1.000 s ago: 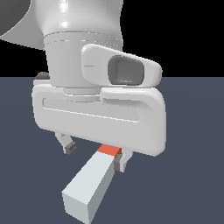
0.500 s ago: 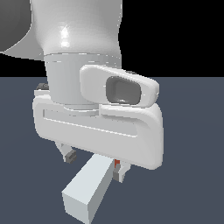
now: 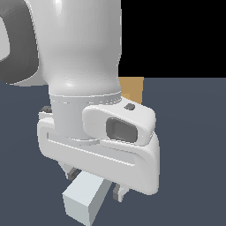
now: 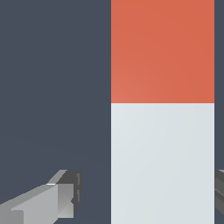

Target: Insert the peg into the horizontal hole in a box.

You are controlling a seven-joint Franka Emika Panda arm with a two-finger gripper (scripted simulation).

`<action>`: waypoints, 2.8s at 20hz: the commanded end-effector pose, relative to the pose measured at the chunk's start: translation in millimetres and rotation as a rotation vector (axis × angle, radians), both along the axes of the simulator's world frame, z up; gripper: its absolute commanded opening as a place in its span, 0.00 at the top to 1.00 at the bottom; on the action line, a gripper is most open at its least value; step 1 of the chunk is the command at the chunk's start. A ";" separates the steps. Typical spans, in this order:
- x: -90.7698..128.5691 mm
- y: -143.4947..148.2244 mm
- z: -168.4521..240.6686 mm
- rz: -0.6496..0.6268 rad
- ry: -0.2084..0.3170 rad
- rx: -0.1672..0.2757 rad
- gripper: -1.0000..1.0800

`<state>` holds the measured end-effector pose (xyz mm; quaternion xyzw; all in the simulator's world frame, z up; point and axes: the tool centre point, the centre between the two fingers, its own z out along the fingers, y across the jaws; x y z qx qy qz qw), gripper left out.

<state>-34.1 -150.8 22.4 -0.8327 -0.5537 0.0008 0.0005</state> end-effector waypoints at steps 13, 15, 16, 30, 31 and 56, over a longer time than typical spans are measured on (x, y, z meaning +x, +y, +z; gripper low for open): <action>1.8 0.2 -0.1 0.003 -0.002 0.000 1.00; 4.9 2.6 1.6 0.015 -0.002 0.000 1.00; 7.2 4.3 2.8 0.024 -0.002 -0.001 1.00; 80.3 85.9 48.5 0.357 -0.002 -0.003 1.00; 85.6 94.7 52.6 0.387 -0.002 -0.003 1.00; 114.4 166.2 82.2 0.623 0.000 0.000 1.00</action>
